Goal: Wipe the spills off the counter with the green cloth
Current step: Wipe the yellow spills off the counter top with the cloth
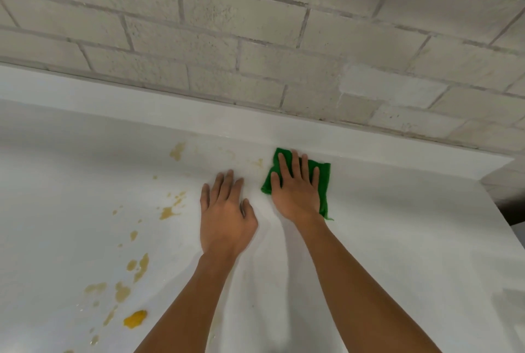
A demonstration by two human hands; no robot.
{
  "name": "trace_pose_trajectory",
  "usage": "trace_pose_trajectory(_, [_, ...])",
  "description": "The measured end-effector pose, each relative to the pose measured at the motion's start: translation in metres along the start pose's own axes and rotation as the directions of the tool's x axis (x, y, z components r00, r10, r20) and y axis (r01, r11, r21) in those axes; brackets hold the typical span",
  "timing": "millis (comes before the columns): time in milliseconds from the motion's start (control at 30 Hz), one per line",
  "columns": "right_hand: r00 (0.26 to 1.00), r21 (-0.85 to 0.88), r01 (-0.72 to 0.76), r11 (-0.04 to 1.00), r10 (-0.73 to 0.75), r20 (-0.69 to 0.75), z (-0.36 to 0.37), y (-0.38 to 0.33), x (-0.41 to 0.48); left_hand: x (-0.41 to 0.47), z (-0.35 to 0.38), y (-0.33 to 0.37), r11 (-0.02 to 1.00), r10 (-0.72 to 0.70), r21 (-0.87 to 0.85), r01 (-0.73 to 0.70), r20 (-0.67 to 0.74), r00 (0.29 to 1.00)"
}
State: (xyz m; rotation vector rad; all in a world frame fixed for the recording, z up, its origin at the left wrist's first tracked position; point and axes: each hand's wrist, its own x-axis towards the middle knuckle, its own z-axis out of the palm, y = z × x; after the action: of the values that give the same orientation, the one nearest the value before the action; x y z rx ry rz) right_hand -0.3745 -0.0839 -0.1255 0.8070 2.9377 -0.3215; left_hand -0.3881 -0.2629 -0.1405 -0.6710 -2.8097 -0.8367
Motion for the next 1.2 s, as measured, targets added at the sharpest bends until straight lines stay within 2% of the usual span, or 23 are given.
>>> trace_pose_trajectory(100, [0.984, -0.012, 0.178, 0.984, -0.178, 0.007, 0.004, -0.007, -0.011, 0.000, 0.000, 0.000, 1.000, 0.003, -0.017, -0.003, -0.017, 1.000])
trace_pose_trajectory(200, [0.949, -0.017, 0.315, 0.949, -0.316, -0.012, 0.005, 0.021, -0.035, -0.001, 0.000, -0.002, 1.000, 0.002, -0.023, -0.003, -0.017, 1.000])
trace_pose_trajectory(267, [0.967, -0.020, 0.252, 0.968, -0.252, -0.041, 0.003, 0.043, -0.040, -0.001, 0.000, -0.003, 1.000, 0.004, -0.017, -0.004, -0.008, 1.000])
trace_pose_trajectory(400, [0.998, 0.000, -0.057, 0.998, 0.057, -0.033, -0.004, 0.036, -0.013, -0.001, -0.001, -0.001, 1.000, 0.004, -0.017, -0.004, 0.001, 1.000])
trace_pose_trajectory(467, [0.997, 0.012, -0.078, 0.997, 0.078, -0.022, -0.002, 0.013, -0.002, -0.001, -0.001, -0.002, 1.000, 0.002, -0.024, -0.002, 0.006, 1.000])
trace_pose_trajectory(600, [0.993, 0.004, 0.120, 0.993, -0.120, 0.001, 0.002, -0.008, -0.009, 0.000, 0.000, -0.004, 0.999, 0.007, -0.046, -0.007, -0.004, 1.000])
trace_pose_trajectory(667, [0.971, 0.002, 0.241, 0.971, -0.240, -0.011, 0.002, 0.005, -0.025, 0.000, -0.001, -0.005, 0.998, 0.020, -0.054, -0.020, -0.002, 1.000])
trace_pose_trajectory(733, [0.956, -0.001, 0.291, 0.957, -0.291, -0.044, 0.002, 0.026, -0.039, 0.001, -0.003, -0.009, 0.998, 0.044, -0.052, -0.043, 0.011, 0.999])
trace_pose_trajectory(800, [0.974, -0.011, 0.215, 0.977, -0.215, -0.073, 0.002, 0.042, -0.041, 0.003, -0.009, -0.018, 0.998, 0.063, -0.012, -0.063, 0.021, 0.998])
trace_pose_trajectory(900, [0.998, -0.025, -0.002, 1.000, 0.000, -0.059, -0.001, 0.032, -0.023, 0.011, -0.020, -0.039, 0.998, 0.055, -0.005, -0.055, 0.001, 0.998])
trace_pose_trajectory(1000, [0.997, 0.015, -0.063, 0.998, 0.063, -0.036, 0.001, -0.004, -0.002, 0.018, -0.027, -0.062, 1.000, 0.027, 0.013, -0.027, -0.026, 0.999])
trace_pose_trajectory(1100, [0.996, 0.008, 0.089, 0.996, -0.089, -0.020, 0.005, -0.030, 0.000, 0.017, -0.032, -0.076, 0.997, 0.057, 0.048, -0.056, -0.019, 0.998])
trace_pose_trajectory(1200, [0.960, -0.008, 0.280, 0.960, -0.280, 0.001, 0.006, -0.016, -0.018, 0.016, -0.034, -0.078, 0.995, 0.076, 0.058, -0.075, -0.021, 0.997])
